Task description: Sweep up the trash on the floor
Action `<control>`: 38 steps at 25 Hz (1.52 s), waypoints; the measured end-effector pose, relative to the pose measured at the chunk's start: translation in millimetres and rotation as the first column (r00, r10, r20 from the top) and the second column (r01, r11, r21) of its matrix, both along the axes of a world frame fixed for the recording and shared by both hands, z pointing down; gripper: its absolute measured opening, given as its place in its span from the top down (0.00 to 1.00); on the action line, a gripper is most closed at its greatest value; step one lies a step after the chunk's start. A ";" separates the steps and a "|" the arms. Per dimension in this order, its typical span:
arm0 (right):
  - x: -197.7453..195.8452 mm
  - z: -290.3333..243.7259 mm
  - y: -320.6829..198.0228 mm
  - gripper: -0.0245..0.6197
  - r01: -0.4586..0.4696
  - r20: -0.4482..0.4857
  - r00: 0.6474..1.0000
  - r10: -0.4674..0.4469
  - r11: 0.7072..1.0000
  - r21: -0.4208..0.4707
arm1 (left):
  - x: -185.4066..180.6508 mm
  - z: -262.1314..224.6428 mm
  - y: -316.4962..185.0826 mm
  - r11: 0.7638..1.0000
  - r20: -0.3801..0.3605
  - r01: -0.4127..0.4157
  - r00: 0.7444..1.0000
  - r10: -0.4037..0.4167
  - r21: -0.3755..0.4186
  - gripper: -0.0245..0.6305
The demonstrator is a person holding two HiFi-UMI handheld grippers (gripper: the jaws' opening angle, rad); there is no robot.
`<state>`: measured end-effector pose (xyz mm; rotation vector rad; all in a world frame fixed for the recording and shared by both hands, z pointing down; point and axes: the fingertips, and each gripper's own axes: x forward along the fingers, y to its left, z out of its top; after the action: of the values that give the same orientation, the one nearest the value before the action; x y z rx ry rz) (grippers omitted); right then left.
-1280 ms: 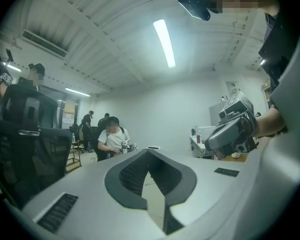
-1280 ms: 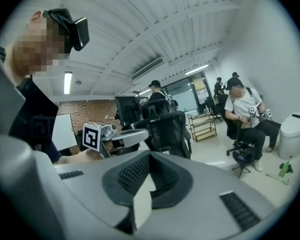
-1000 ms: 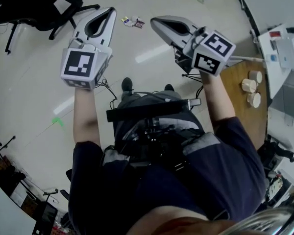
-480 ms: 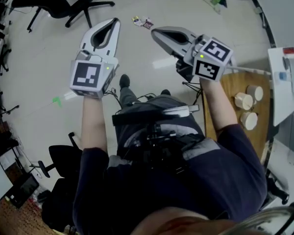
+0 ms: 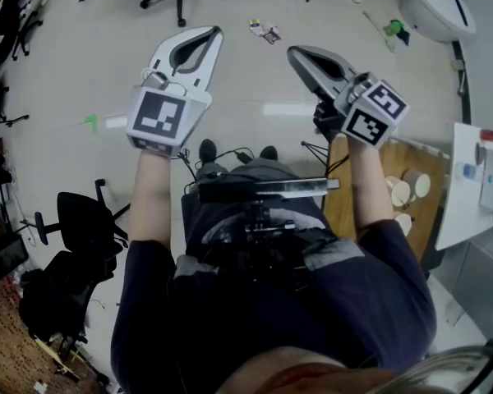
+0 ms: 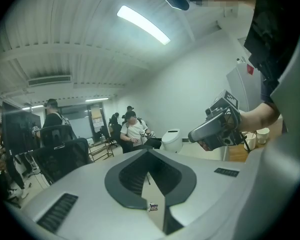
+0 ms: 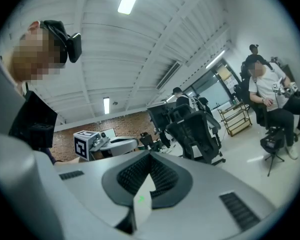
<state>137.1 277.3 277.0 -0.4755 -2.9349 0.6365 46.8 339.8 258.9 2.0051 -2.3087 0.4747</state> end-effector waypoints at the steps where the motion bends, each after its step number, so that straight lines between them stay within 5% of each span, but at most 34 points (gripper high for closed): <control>1: -2.3 1.0 1.2 0.95 -0.002 -0.004 1.000 0.002 1.000 0.004 | -2.7 0.8 6.2 1.000 -0.001 0.003 1.000 -0.003 -0.002 0.96; 8: -23.4 24.8 59.1 0.95 0.075 -0.077 0.995 -0.062 0.981 0.178 | -30.1 20.2 62.3 0.998 -0.017 -0.058 0.998 0.058 0.024 0.96; 17: -73.4 13.3 141.9 0.95 0.018 -0.086 0.996 0.002 0.974 0.226 | -85.6 26.4 130.2 0.980 -0.033 -0.176 0.983 0.179 0.093 0.96; 29: -51.0 -30.4 163.0 0.95 -0.094 -0.037 0.993 0.109 0.952 0.290 | -27.7 -7.0 116.6 0.934 -0.015 -0.355 0.934 0.356 0.048 0.96; 38: 4.4 -20.1 129.7 0.95 -0.040 -0.058 0.997 0.058 0.961 0.272 | 42.2 -19.5 77.2 0.951 -0.015 -0.305 0.952 0.306 0.054 0.96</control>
<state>141.5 407.0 256.9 -0.3466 -2.9153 0.2415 89.0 417.0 239.4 2.3922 -2.0211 0.4065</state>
